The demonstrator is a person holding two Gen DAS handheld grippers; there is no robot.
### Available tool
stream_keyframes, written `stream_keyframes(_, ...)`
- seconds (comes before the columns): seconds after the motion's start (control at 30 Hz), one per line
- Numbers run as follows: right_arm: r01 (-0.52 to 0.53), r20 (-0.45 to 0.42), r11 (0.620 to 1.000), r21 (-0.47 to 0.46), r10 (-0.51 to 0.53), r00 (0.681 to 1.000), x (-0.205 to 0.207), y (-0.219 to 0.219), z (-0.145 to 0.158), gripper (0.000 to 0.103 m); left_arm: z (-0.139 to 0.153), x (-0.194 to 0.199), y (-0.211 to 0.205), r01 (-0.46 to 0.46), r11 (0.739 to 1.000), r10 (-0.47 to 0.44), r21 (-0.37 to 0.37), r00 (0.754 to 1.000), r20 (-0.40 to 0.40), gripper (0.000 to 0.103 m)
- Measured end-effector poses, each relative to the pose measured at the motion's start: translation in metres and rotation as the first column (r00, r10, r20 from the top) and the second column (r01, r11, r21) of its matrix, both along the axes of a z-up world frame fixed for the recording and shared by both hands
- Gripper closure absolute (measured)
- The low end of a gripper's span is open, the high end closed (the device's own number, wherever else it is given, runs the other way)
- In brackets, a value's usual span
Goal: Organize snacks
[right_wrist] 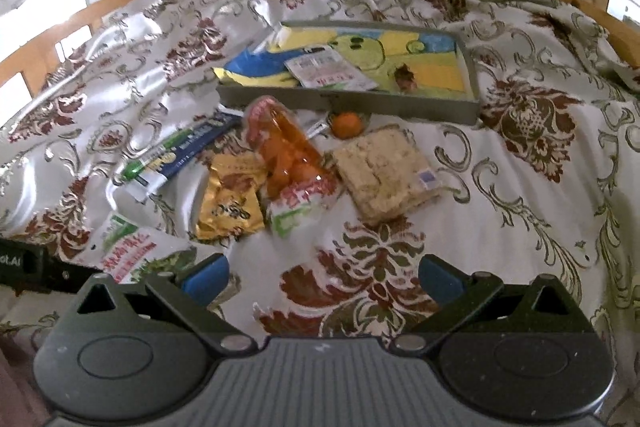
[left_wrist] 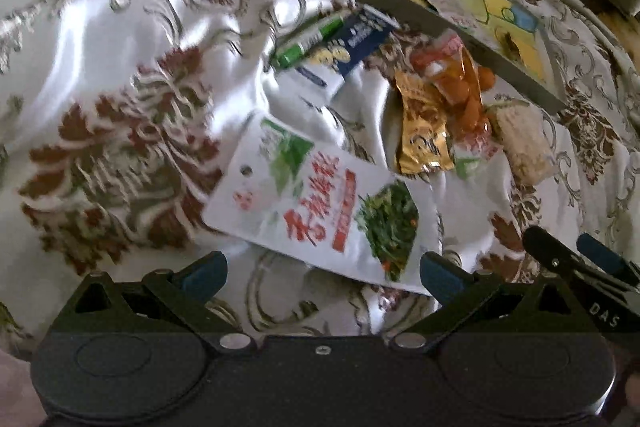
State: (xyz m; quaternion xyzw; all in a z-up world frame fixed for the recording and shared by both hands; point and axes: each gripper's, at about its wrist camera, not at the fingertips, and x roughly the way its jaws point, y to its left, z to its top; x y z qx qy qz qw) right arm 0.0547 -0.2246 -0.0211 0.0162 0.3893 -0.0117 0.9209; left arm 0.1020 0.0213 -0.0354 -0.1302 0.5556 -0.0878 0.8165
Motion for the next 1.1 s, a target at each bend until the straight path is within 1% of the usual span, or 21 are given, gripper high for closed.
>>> stream_keyframes(0.13, -0.005, -0.021, 1.0, 0.01, 0.005, 1.0, 0.002, -0.001, -0.003, 0.0, -0.012, -0.002, -0.007, -0.054, 0.998, 0.054, -0.031, 0.999, -0.009, 0.001)
stream_keyframes(0.3, 0.005, -0.045, 1.0, 0.01, -0.004, 0.999, 0.005, -0.002, -0.006, 0.0, -0.019, -0.006, -0.019, -0.09, 0.996, 0.09, -0.011, 0.995, 0.049, 0.001)
stream_keyframes(0.43, 0.027, -0.054, 0.999, 0.038, -0.025, 0.998, 0.006, -0.008, -0.007, 0.0, -0.019, -0.009, -0.02, -0.129, 0.99, 0.134, -0.062, 0.988, 0.075, 0.001)
stream_keyframes(0.6, 0.017, -0.063, 0.997, 0.077, -0.012, 0.998, 0.01, -0.011, -0.009, 0.0, -0.021, -0.014, -0.015, -0.188, 0.972, 0.201, -0.139, 0.976, 0.089, 0.002)
stream_keyframes(0.67, -0.007, -0.071, 0.994, 0.111, 0.015, 0.997, 0.017, -0.014, -0.011, 0.0, -0.022, -0.016, -0.012, -0.205, 0.965, 0.222, -0.166, 0.971, 0.091, 0.005)
stream_keyframes(0.73, -0.036, -0.079, 0.986, 0.165, 0.049, 0.996, 0.027, -0.019, -0.012, 0.0, -0.022, -0.017, -0.01, -0.217, 0.958, 0.237, -0.186, 0.967, 0.094, 0.007)
stream_keyframes(0.8, -0.046, -0.085, 0.976, 0.213, 0.066, 0.994, 0.036, -0.023, -0.013, 0.0, -0.021, -0.02, -0.009, -0.218, 0.957, 0.241, -0.193, 0.965, 0.106, 0.011)
stream_keyframes(0.87, -0.047, -0.095, 0.961, 0.272, 0.075, 0.993, 0.044, -0.028, -0.015, 0.0, -0.02, -0.021, -0.011, -0.203, 0.959, 0.23, -0.2, 0.966, 0.122, 0.013)
stream_keyframes(0.93, -0.055, -0.099, 0.941, 0.334, 0.093, 0.991, 0.05, -0.032, -0.018, 0.0, -0.019, -0.021, -0.016, -0.175, 0.967, 0.201, -0.185, 0.971, 0.132, 0.017)
stream_keyframes(1.0, -0.074, -0.094, 0.927, 0.368, 0.116, 0.989, 0.055, -0.031, -0.02, 0.0, -0.019, -0.023, -0.02, -0.16, 0.973, 0.185, -0.168, 0.971, 0.149, 0.022)
stream_keyframes(1.1, -0.13, -0.068, 0.917, 0.377, 0.167, 0.984, 0.062, -0.024, -0.019, 0.0, -0.02, -0.023, -0.022, -0.168, 0.973, 0.193, -0.157, 0.968, 0.16, 0.027)
